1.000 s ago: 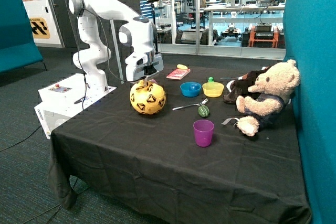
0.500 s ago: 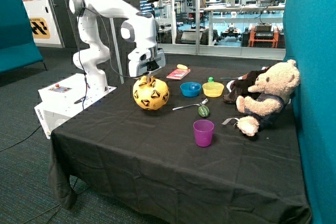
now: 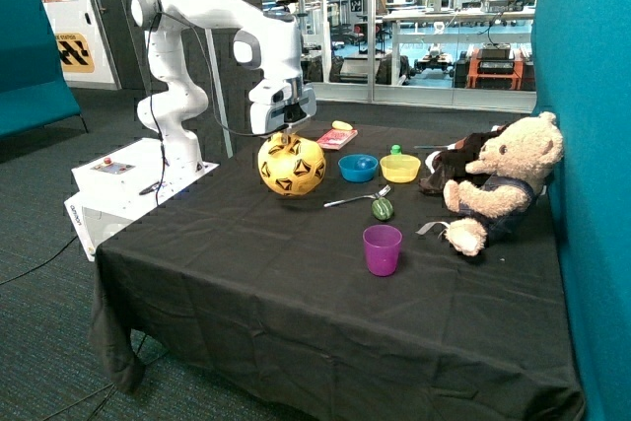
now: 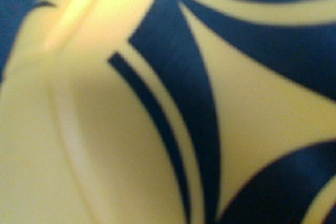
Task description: Sort the balls from left to right in order of size
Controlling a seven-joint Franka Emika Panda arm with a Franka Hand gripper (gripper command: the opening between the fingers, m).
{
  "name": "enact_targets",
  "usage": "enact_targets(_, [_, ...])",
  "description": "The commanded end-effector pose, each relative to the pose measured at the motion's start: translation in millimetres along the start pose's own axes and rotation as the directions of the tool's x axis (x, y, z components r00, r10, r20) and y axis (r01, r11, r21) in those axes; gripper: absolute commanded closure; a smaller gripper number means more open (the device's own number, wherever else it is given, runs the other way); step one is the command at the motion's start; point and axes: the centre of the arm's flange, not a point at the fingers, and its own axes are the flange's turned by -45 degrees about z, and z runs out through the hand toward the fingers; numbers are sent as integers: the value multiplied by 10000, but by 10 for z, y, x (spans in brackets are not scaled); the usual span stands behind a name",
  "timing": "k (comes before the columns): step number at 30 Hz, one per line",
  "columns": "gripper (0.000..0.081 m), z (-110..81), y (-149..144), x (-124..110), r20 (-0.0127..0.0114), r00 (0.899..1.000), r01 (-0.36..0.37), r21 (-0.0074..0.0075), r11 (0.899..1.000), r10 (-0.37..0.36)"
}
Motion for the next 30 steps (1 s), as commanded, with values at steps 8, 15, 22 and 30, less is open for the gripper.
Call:
enact_targets(8, [808,-173,-476,33,0,9976,697,0,9976,-697])
enact_targets(15, [808,-203,-792,41,0,9926,1211,0,9926,-1211])
enact_targets(22, [808,-215,-1065,37,0,9863,1652,0,9863,-1652])
enact_targets(30, [808,-213,-1398,-28,0,9749,2227,0,9749,-2227])
